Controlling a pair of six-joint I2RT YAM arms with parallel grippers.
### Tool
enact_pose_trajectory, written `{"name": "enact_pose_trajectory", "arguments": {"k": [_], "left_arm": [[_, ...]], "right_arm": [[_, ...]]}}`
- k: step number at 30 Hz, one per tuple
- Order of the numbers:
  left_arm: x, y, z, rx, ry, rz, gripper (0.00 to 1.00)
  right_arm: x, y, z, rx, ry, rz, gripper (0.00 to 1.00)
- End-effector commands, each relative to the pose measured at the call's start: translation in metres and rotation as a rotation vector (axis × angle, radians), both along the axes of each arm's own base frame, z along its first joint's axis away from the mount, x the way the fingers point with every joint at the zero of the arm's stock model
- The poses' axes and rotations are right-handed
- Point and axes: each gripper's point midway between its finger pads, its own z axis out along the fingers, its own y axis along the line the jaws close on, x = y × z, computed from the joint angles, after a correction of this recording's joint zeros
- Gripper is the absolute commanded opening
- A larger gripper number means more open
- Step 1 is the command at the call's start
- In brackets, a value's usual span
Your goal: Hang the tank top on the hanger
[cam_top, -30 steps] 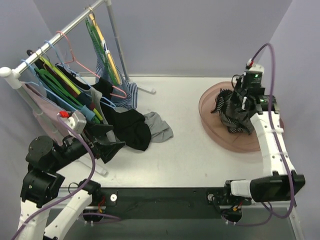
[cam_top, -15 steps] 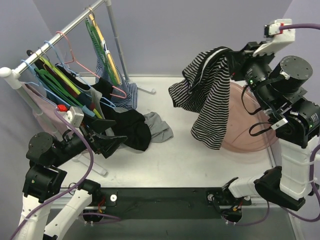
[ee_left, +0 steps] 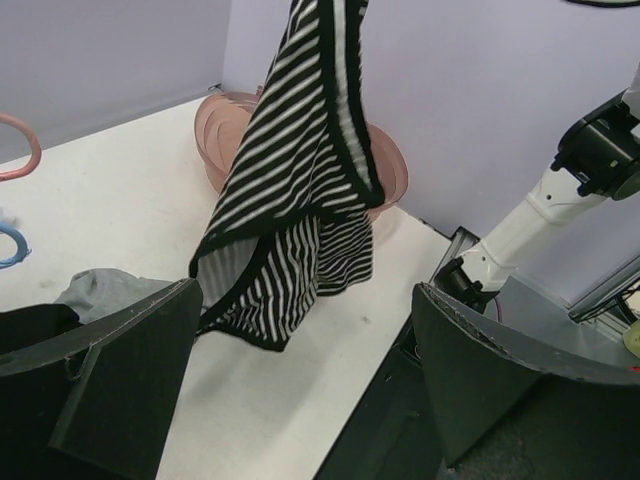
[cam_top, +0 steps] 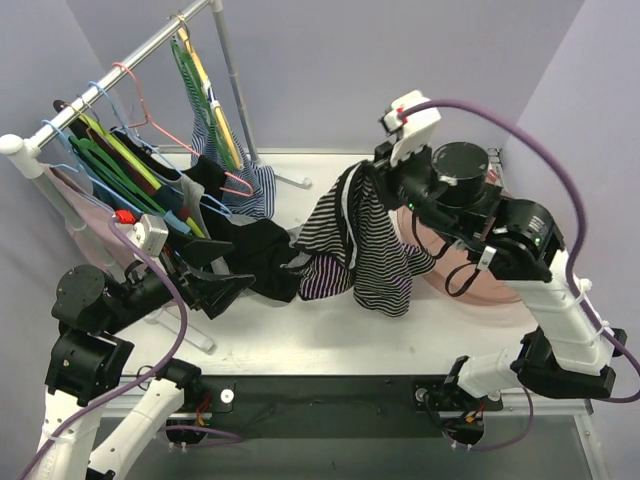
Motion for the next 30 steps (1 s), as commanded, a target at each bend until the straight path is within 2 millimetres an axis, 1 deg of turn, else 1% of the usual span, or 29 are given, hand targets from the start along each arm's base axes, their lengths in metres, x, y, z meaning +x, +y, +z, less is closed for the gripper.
{"name": "enact_pose_trajectory", "arguments": {"k": [1,2,3,4,6,7,8,10,11,12,14,16,17,18,19,20,21,22,23,24,25,26,27,28,29,30], "left_arm": [[-0.009,-0.001,0.022,-0.029,-0.077,-0.03,0.97],[-0.009,-0.001,0.022,-0.029,-0.081,-0.029,0.97],[-0.009,-0.001,0.021,-0.028,-0.078,-0.031,0.97],[-0.009,-0.001,0.021,-0.028,-0.078,-0.031,0.97],[-0.009,-0.002,0.022,-0.027,-0.08,-0.032,0.97],[-0.009,-0.001,0.023,-0.029,-0.084,-0.034,0.97],[-0.009,-0.001,0.023,-0.028,-0.083,-0.034,0.97],[-0.01,-0.001,0.024,-0.026,-0.089,-0.035,0.97],[-0.011,-0.001,0.024,-0.026,-0.092,-0.036,0.97],[-0.012,-0.001,0.026,-0.028,-0.098,-0.036,0.97],[-0.014,0.0,0.03,-0.031,-0.109,-0.036,0.97],[-0.02,0.003,0.037,-0.038,-0.136,-0.034,0.97],[-0.022,0.003,0.039,-0.039,-0.144,-0.035,0.97],[-0.023,0.004,0.041,-0.04,-0.153,-0.035,0.97],[-0.025,0.005,0.041,-0.037,-0.158,-0.032,0.97],[-0.026,0.006,0.042,-0.036,-0.162,-0.03,0.97],[-0.026,0.006,0.04,-0.033,-0.156,-0.029,0.97],[-0.026,0.006,0.038,-0.03,-0.152,-0.028,0.97],[-0.025,0.005,0.034,-0.027,-0.141,-0.032,0.97],[-0.024,0.005,0.032,-0.027,-0.134,-0.032,0.97],[-0.024,0.004,0.031,-0.03,-0.126,-0.038,0.97],[-0.022,0.003,0.03,-0.031,-0.121,-0.037,0.97],[-0.021,0.003,0.03,-0.033,-0.115,-0.037,0.96],[-0.018,0.001,0.028,-0.028,-0.097,-0.041,0.93],[-0.017,-0.001,0.029,-0.028,-0.084,-0.049,0.92],[-0.019,-0.002,0.036,-0.029,-0.088,-0.065,0.91]], "right_arm": [[-0.015,0.013,-0.02,0.035,0.036,0.099,0.0],[-0.018,0.018,-0.027,0.049,0.066,0.112,0.0],[-0.021,0.027,-0.036,0.045,0.092,0.149,0.0],[-0.021,0.033,-0.055,0.015,0.128,0.162,0.0],[-0.022,0.044,-0.074,0.005,0.183,0.177,0.0],[-0.026,0.053,-0.084,0.004,0.216,0.212,0.0],[-0.029,0.067,-0.099,-0.012,0.256,0.243,0.0],[-0.038,0.087,-0.109,-0.013,0.286,0.288,0.0],[-0.045,0.104,-0.119,-0.036,0.302,0.323,0.0],[-0.05,0.113,-0.121,-0.04,0.304,0.342,0.0],[-0.052,0.127,-0.124,-0.038,0.298,0.347,0.0],[-0.051,0.132,-0.125,-0.028,0.296,0.334,0.0],[-0.049,0.13,-0.124,-0.026,0.288,0.319,0.0],[-0.04,0.121,-0.13,-0.043,0.282,0.262,0.0],[-0.037,0.114,-0.131,-0.044,0.277,0.237,0.0],[-0.037,0.099,-0.125,-0.029,0.261,0.211,0.0],[-0.033,0.087,-0.142,-0.062,0.271,0.166,0.0],[-0.026,0.071,-0.15,-0.072,0.275,0.122,0.0],[-0.03,0.049,-0.144,-0.051,0.259,0.101,0.0],[-0.029,0.034,-0.151,-0.053,0.262,0.068,0.0],[-0.026,0.011,-0.187,-0.117,0.313,0.013,0.0],[-0.03,-0.012,-0.187,-0.086,0.318,-0.022,0.0],[-0.034,-0.026,-0.205,-0.111,0.345,-0.041,0.0],[-0.037,-0.048,-0.243,-0.174,0.412,-0.085,0.0],[-0.046,-0.064,-0.252,-0.169,0.427,-0.099,0.0],[-0.051,-0.073,-0.267,-0.173,0.461,-0.114,0.0]]}}
